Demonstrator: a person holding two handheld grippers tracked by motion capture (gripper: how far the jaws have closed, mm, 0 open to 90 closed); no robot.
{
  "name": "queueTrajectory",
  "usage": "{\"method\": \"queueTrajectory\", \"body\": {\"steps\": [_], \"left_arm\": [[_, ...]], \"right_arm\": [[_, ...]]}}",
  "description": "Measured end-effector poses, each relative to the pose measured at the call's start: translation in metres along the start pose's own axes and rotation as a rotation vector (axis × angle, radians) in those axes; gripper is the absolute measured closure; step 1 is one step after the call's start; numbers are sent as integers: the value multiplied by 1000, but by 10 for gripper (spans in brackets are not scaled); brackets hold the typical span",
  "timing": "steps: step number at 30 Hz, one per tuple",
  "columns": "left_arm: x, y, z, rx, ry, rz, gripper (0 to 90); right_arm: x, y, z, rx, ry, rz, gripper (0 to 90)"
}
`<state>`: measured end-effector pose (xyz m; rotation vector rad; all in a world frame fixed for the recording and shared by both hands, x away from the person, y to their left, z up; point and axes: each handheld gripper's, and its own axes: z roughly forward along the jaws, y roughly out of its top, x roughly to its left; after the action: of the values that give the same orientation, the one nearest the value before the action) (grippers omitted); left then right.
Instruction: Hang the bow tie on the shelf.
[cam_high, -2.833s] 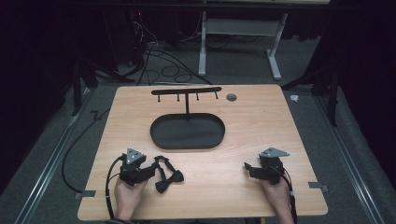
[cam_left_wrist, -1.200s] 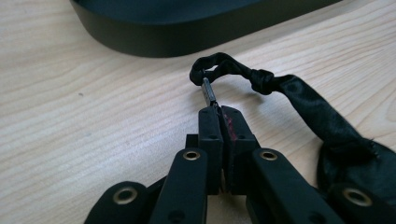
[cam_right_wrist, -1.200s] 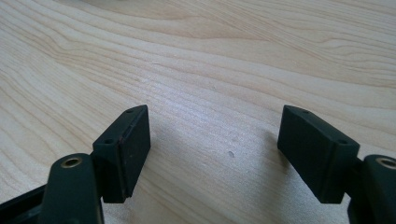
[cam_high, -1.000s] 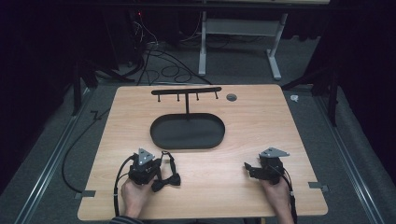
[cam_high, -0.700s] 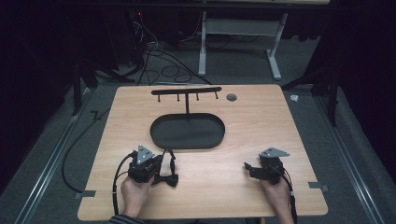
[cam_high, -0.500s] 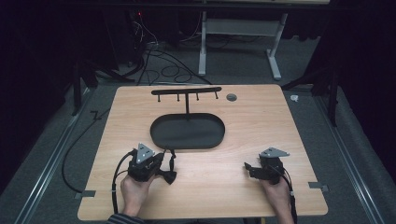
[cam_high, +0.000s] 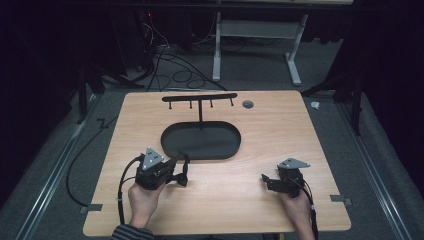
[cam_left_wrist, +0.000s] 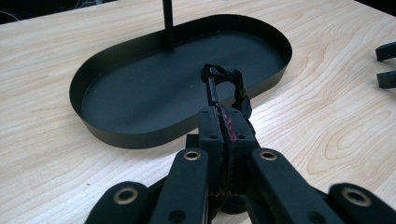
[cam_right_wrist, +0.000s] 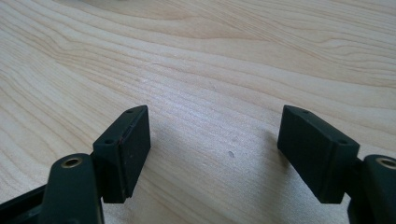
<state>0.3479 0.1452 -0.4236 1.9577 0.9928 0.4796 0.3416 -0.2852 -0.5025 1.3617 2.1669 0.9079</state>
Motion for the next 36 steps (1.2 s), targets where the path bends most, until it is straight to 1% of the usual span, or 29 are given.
{"method": "queueTrajectory", "body": {"steps": [5, 9, 12, 13, 14, 15, 21, 26, 30, 34, 36], "left_arm": [[3, 8, -4, -8, -6, 7, 878], [6, 13, -4, -19, -13, -2, 878], [6, 17, -5, -20, -17, -1, 878], [7, 20, -5, -25, -18, 5, 878], [7, 20, -5, -25, -18, 5, 878], [8, 24, -5, -28, -19, 10, 878], [10, 32, -5, -40, -31, 4, 878], [11, 41, -3, -44, -34, 12, 878], [14, 46, -3, -57, -57, -8, 878], [14, 53, -3, -54, -58, 4, 878], [15, 56, -3, -60, -63, 3, 878]], "right_arm": [[0, 0, 0, 0, 0, 0, 267], [0, 0, 0, 1, 0, 1, 267], [0, 0, 0, 0, 0, 0, 268], [0, 0, 0, 0, 0, 0, 267], [0, 0, 0, 0, 0, 0, 267], [0, 0, 0, 0, 0, 1, 267], [0, 0, 0, 0, 0, 1, 267], [0, 0, 0, 0, 0, 1, 267], [0, 0, 0, 0, 0, 1, 267], [0, 0, 0, 0, 0, 1, 267], [0, 0, 0, 0, 0, 0, 267]]}}
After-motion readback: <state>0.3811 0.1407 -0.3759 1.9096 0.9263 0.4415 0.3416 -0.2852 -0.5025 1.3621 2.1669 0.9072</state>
